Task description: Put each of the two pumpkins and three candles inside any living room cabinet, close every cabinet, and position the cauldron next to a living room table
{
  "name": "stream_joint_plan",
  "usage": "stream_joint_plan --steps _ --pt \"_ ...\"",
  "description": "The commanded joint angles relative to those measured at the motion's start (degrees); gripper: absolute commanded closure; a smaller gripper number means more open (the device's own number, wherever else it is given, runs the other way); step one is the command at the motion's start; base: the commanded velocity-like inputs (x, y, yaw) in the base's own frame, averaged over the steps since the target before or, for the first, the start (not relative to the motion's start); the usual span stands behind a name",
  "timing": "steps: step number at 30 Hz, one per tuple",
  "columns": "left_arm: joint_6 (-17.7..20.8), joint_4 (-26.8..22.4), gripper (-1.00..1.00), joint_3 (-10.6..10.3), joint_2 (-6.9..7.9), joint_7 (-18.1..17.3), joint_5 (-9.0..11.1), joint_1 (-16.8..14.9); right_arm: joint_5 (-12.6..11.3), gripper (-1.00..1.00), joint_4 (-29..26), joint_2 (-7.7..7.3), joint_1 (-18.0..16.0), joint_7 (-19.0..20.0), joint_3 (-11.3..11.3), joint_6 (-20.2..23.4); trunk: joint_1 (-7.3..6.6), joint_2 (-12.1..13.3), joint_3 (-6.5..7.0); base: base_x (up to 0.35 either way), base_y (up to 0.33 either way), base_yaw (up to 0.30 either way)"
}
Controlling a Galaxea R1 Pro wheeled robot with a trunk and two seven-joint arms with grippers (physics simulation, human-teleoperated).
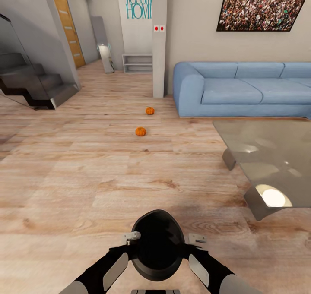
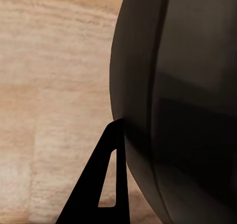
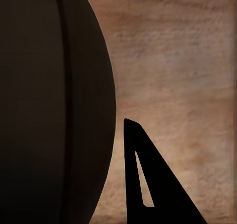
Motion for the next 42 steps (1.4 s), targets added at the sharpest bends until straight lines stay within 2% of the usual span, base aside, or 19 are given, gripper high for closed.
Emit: stream_joint_plan --steps 1,42 --pt "-0.06 -0.33 1.0 -0.17 0.06 0.48 0.13 -0.1 0.13 1.0 2.33 -0.36 -0.03 -0.75 0.34 0.27 -0.24 0.39 0.15 0.0 0.0 0.0" --pt "0.02 -0.35 1.0 -0.14 0.15 0.35 0.21 -0.09 0.28 1.0 2.07 -0.03 -0.03 -0.34 0.57 0.26 -9.25 16.84 7.51 0.0 0.0 0.0"
